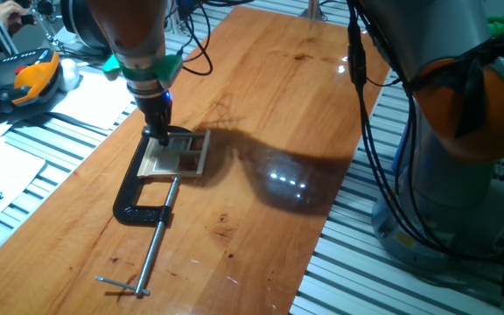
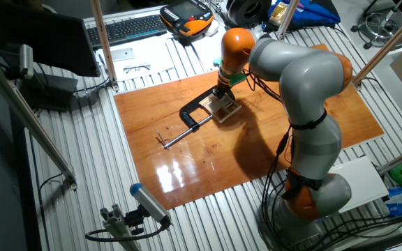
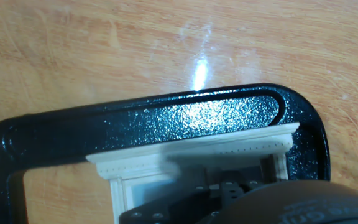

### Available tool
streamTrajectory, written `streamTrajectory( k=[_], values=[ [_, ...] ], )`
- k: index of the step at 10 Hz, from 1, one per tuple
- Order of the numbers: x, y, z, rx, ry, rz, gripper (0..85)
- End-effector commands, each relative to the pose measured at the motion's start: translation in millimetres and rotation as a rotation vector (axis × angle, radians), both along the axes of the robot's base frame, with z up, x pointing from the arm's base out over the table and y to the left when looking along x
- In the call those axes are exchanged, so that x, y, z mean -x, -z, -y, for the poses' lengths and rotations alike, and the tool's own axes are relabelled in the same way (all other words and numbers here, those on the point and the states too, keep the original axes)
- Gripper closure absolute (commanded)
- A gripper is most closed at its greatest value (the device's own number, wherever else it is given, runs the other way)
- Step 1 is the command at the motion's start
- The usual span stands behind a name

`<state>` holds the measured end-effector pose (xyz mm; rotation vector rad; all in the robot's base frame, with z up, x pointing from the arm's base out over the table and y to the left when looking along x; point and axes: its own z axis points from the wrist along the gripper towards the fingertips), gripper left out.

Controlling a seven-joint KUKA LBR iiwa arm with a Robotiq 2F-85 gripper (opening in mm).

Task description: Close a sliding window

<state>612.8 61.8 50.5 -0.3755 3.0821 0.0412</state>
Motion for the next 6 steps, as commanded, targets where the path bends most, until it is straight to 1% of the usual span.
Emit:
streamTrajectory(
  k=[1, 3, 6],
  values=[
    [-0.1, 1.1, 0.0, -0.002, -0.001, 0.004, 85.0],
    [-1.1, 2.8, -0.7, -0.018, -0.005, 0.02, 85.0],
    [-1.7, 3.4, -1.2, -0.03, -0.021, 0.045, 85.0]
  ],
)
